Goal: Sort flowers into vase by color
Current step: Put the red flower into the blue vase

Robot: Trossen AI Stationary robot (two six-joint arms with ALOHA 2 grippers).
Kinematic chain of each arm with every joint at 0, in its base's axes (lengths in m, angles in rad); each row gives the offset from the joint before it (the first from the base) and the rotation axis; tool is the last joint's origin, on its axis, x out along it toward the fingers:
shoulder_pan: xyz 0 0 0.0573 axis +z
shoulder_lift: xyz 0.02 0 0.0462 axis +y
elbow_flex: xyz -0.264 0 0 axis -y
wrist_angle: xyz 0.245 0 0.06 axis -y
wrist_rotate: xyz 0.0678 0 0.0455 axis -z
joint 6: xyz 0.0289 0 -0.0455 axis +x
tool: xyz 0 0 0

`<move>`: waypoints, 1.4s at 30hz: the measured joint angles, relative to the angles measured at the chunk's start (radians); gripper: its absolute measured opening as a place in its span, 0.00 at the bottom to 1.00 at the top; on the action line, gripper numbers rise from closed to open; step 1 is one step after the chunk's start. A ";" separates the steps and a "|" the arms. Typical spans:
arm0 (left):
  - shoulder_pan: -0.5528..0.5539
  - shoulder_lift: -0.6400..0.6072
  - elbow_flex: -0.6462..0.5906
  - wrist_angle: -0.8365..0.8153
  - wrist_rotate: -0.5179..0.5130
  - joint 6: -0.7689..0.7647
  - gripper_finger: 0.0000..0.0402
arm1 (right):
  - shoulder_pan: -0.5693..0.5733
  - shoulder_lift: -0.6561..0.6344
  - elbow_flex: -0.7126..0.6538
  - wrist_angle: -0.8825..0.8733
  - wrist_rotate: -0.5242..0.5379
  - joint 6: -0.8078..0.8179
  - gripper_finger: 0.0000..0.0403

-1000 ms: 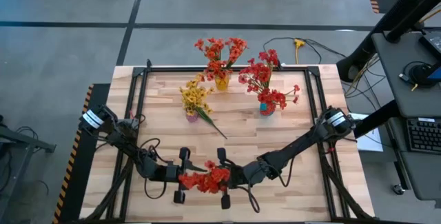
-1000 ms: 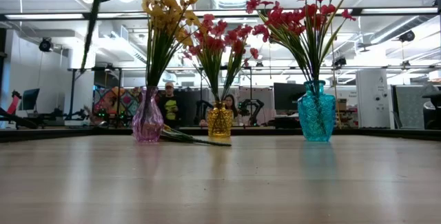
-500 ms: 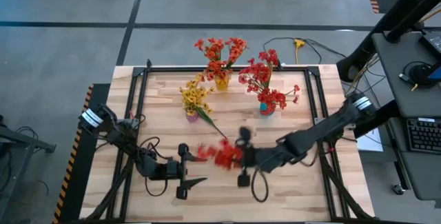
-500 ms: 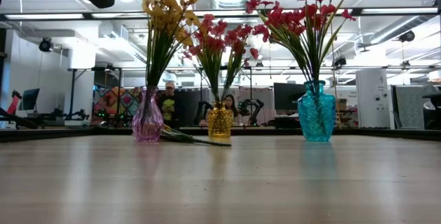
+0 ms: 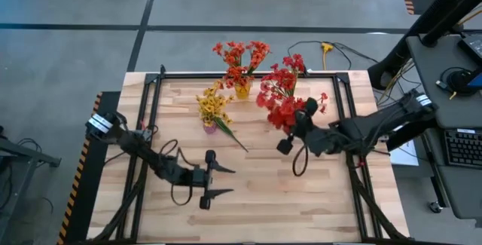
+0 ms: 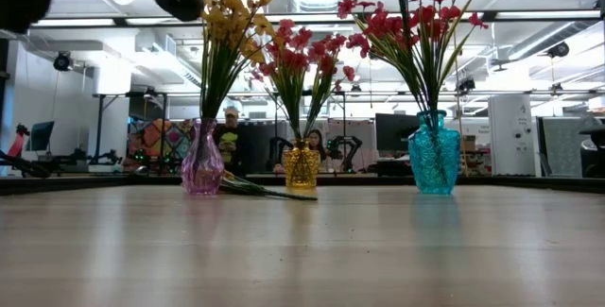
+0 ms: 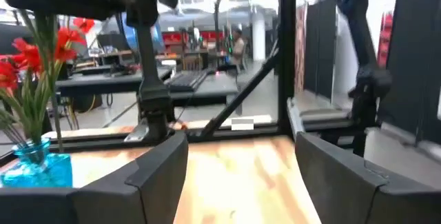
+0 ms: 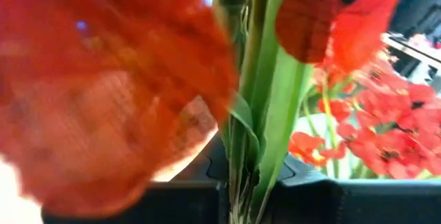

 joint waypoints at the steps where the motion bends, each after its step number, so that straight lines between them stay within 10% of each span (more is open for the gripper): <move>1: 0.018 -0.013 -0.003 -0.031 0.019 0.001 0.62 | -0.014 -0.012 -0.015 0.009 -0.001 0.000 0.04; 24: 0.120 -0.489 -0.007 -0.733 -0.031 0.117 0.57 | -0.075 -0.042 -0.050 0.031 0.130 -0.125 0.04; 42: 0.120 -0.535 -0.006 -0.844 -0.139 0.083 0.57 | -0.081 -0.066 -0.051 0.031 0.133 -0.156 0.04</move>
